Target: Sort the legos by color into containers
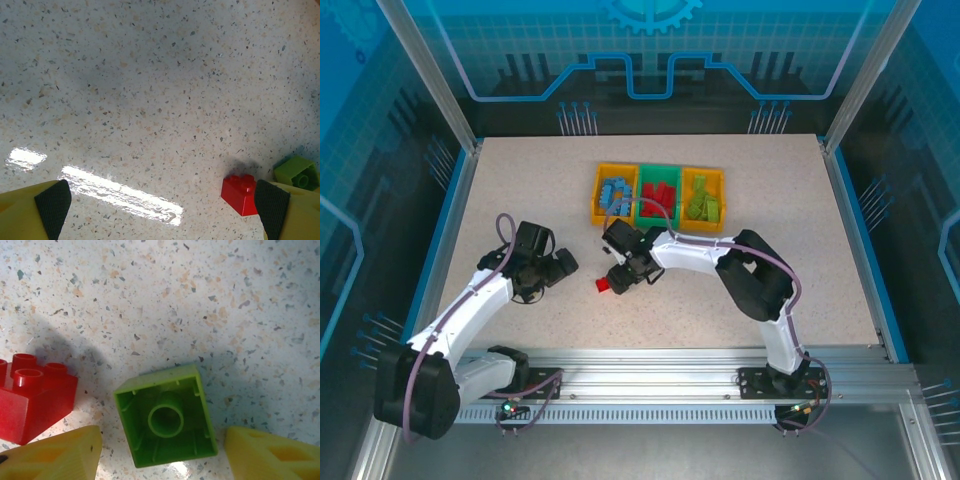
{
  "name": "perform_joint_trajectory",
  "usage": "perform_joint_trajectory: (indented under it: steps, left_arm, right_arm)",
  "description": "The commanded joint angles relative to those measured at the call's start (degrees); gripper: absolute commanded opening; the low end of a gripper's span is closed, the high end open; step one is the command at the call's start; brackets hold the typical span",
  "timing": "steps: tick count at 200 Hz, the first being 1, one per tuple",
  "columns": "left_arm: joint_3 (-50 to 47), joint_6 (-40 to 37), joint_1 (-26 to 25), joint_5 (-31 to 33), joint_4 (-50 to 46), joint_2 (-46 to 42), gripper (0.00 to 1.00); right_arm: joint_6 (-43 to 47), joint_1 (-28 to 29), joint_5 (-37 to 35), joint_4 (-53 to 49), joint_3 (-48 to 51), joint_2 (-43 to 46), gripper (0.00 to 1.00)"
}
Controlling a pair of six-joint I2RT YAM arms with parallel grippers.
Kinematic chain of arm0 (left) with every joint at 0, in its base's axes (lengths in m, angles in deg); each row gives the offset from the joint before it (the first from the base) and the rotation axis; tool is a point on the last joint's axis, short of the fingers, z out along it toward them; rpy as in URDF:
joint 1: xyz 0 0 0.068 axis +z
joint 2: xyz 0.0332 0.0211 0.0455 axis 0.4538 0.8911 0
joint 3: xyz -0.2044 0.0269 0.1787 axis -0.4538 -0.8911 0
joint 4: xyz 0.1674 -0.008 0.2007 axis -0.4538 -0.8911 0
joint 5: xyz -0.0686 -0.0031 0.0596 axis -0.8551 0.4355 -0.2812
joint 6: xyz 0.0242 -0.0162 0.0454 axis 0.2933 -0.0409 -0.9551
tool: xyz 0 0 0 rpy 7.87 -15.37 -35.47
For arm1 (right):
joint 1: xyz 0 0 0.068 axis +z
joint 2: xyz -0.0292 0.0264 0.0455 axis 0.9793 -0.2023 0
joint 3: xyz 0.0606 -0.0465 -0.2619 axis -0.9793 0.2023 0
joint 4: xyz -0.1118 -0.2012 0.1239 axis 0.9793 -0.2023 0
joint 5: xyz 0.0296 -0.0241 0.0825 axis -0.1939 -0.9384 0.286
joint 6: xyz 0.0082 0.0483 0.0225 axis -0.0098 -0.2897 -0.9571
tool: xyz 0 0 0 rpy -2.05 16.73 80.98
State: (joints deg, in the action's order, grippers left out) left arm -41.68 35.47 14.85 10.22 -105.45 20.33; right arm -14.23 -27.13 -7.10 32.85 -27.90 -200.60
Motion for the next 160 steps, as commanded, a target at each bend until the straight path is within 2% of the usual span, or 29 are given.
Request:
perform_joint_trajectory:
  steps: [1,36,106,142,160]
  left_arm:
    - [-0.7,1.2,0.5,-1.0,-0.1,-1.0,0.99]
    - [-0.7,1.4,0.5,-0.8,-0.2,-0.9,0.99]
    - [-0.8,2.0,0.5,-1.2,0.4,-0.5,0.99]
    - [-1.1,2.4,0.5,-1.4,0.7,-0.3,0.99]
    - [-1.1,2.5,0.5,-1.4,0.8,-0.3,0.99]
  right_arm:
    - [3.2,-1.9,0.9,-0.4,-1.7,-2.4,0.68]
    - [6.4,-2.9,2.7,-0.2,-3.0,-3.7,0.66]
    - [13.8,-2.9,4.3,-1.5,-5.5,-5.5,0.54]
    - [16.2,-2.9,3.7,-2.0,-6.3,-5.8,0.54]
    - [16.1,-2.8,3.2,-2.8,-7.7,-6.3,0.59]
